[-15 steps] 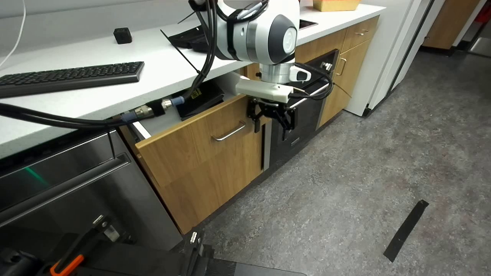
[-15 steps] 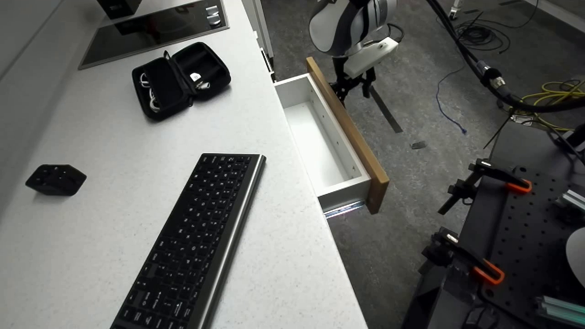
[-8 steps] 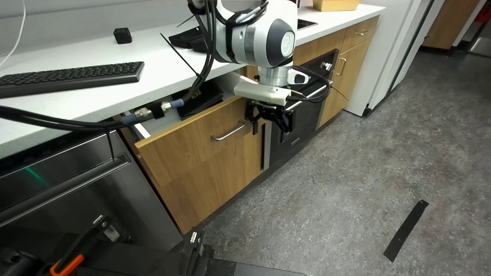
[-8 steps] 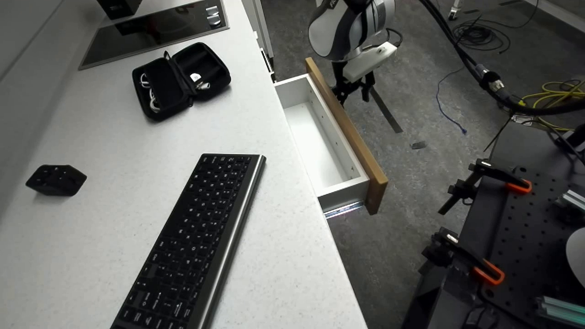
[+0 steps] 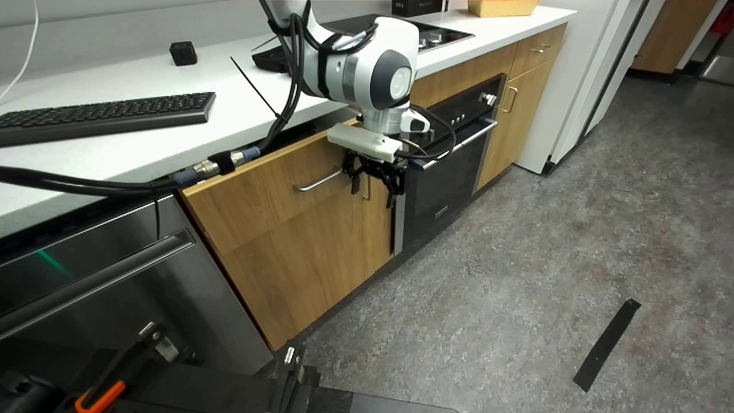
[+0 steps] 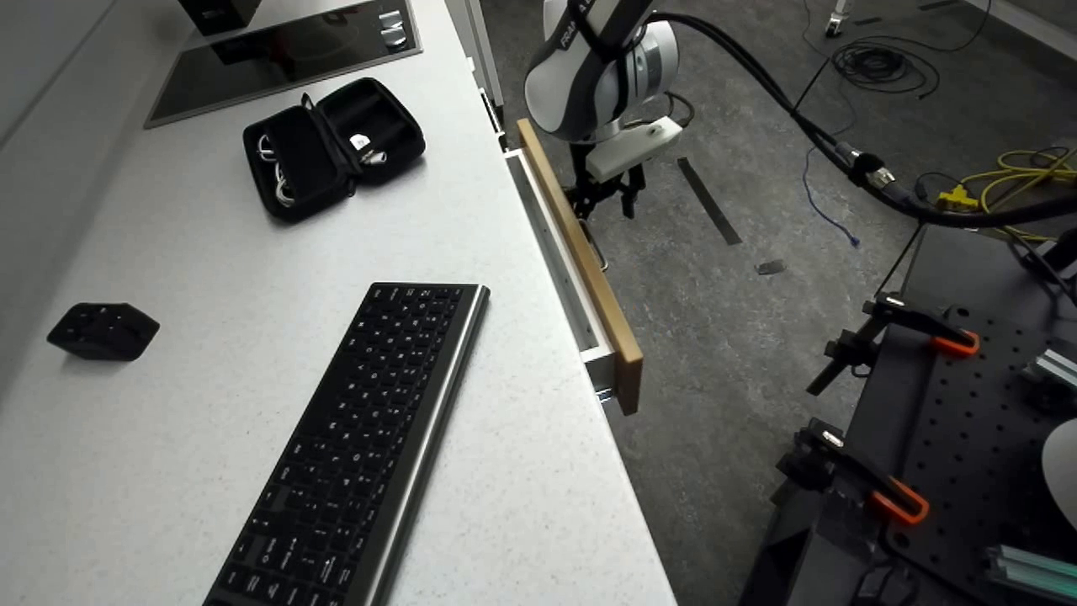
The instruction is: Close the top drawer of the cabinet.
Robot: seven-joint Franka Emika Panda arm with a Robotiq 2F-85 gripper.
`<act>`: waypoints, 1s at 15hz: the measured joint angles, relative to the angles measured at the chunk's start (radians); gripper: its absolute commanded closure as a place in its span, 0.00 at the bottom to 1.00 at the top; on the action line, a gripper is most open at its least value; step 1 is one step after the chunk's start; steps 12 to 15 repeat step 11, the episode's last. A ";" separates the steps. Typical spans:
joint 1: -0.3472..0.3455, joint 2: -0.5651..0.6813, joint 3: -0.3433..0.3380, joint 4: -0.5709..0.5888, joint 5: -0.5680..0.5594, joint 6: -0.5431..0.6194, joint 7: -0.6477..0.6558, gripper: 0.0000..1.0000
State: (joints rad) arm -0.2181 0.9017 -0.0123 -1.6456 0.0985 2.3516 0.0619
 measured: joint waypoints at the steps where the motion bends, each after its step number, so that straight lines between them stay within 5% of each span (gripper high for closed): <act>1: 0.006 0.009 0.013 0.016 0.012 0.007 0.000 0.00; 15: 0.042 0.050 0.056 0.085 0.036 0.042 -0.018 0.00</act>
